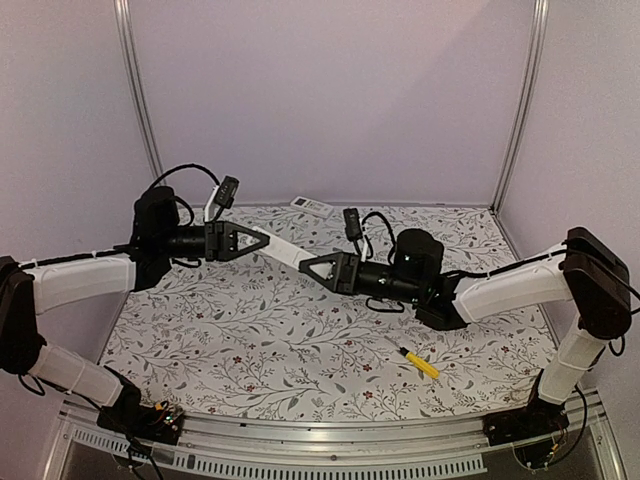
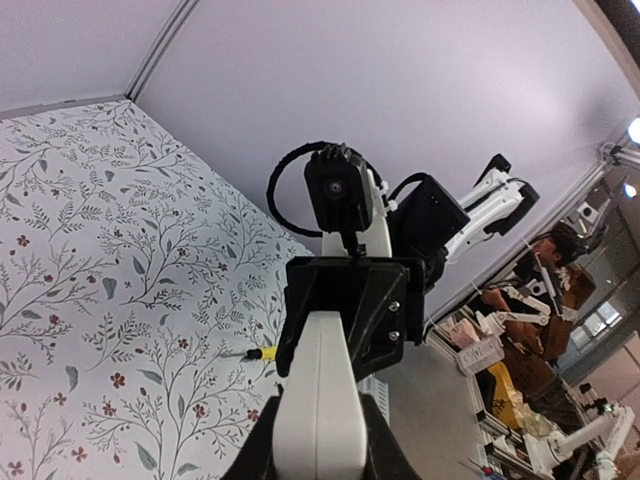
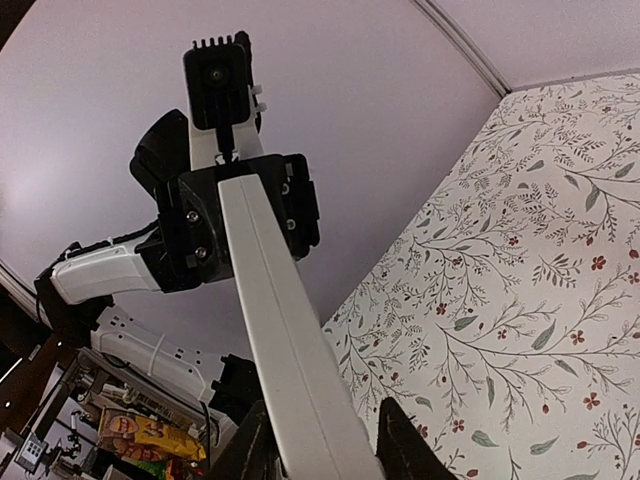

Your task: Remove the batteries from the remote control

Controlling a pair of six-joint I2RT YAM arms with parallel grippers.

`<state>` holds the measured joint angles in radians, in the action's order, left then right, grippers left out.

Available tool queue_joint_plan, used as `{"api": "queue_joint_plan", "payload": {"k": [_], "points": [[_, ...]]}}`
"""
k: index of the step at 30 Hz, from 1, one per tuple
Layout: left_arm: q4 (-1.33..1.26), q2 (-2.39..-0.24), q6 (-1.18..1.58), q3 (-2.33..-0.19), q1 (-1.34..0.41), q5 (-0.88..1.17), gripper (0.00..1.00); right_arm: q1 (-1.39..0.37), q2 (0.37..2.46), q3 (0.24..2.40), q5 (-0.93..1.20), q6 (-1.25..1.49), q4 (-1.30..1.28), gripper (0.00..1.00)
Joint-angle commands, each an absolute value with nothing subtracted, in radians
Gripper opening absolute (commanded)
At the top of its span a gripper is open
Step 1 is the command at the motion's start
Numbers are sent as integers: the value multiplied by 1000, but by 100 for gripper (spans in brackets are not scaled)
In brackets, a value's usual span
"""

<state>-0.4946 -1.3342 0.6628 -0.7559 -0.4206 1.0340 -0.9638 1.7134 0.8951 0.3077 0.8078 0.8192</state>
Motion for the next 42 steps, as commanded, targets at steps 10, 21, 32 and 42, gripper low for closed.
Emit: {"api": "queue_joint_plan", "payload": {"k": [10,21,32,42], "points": [[-526,-1283,634,-754,-386,1047,0,-915,1684,785,244,888,844,33],[-521,-1293,634,-753,-385,1045,0,-933,1674,882,328,760,804,70],[-520,-1298,634,-753,-393,1049,0,-941,1717,943,318,748,793,64],[-516,-1285,630,-755,-393,1052,0,-929,1714,876,259,804,795,19]]}}
